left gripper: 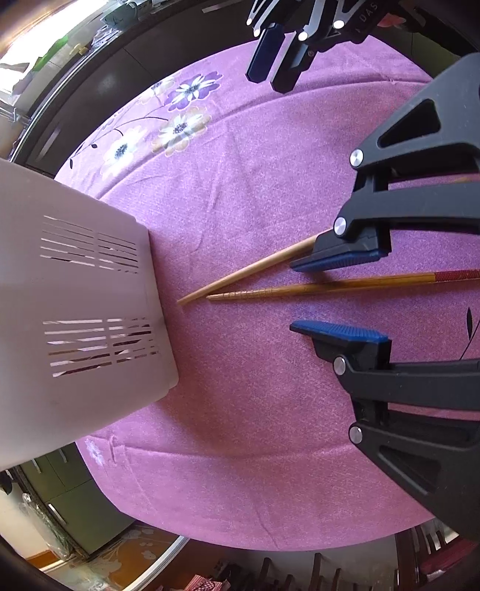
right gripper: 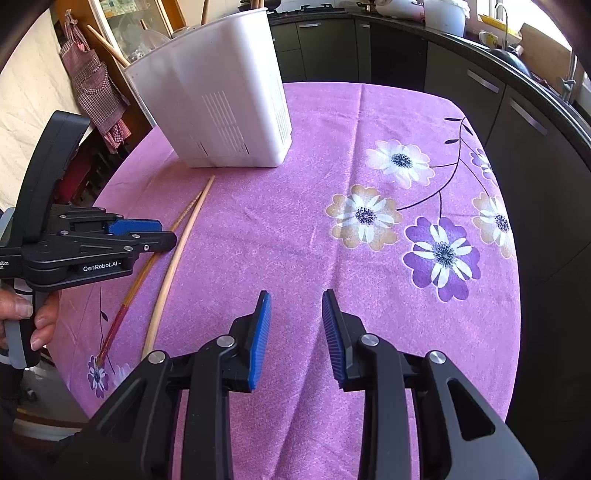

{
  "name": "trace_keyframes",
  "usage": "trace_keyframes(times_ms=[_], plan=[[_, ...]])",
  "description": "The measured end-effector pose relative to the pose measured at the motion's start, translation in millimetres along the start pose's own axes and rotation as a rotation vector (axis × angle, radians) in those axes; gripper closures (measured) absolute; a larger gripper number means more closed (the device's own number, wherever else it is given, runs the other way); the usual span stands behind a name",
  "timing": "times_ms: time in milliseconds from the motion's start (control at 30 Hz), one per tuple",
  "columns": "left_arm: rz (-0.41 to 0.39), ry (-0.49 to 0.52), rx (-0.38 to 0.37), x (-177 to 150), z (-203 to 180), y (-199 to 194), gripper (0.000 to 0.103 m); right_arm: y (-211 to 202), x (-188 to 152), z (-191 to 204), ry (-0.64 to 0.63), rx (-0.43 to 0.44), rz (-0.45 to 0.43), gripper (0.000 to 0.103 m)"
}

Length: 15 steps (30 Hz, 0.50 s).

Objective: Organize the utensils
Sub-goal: 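Lower the left tool and grasp a chopstick, lifting it upright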

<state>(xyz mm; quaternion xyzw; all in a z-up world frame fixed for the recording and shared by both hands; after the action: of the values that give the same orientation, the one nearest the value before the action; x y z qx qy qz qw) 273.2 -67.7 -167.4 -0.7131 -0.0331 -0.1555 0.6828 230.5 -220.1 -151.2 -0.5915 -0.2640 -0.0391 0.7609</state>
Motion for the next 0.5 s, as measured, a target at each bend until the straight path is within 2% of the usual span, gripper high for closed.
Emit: trace_keyframes(times_ms=[167,333,500], plan=[[0.019,0.031,0.022,3,-10,3,0.096,-1,-2,-4,0.008,0.003,-0.001,0.074],[0.014,0.038,0.027,1,-14,2,0.097,-3,-5,-3,0.007,0.002,-0.001,0.074],[-0.056,0.03,0.031,-6,-2,-33,0.097,-8,-3,0,-0.001,-0.001,-0.006,0.074]])
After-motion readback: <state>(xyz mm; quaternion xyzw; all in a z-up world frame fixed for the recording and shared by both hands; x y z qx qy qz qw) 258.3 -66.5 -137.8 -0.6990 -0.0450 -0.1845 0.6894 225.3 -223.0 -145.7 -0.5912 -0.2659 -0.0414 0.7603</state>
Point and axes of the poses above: each gripper's, at about its wrist camera, not at the fingertips, and y roughly the way its jaws point, z to its left, x to its top, the point moved 2 cm from there along y, roughly the way its jaws point, and after that the axes turned 3 degrees about z, right-handed, at the moved point
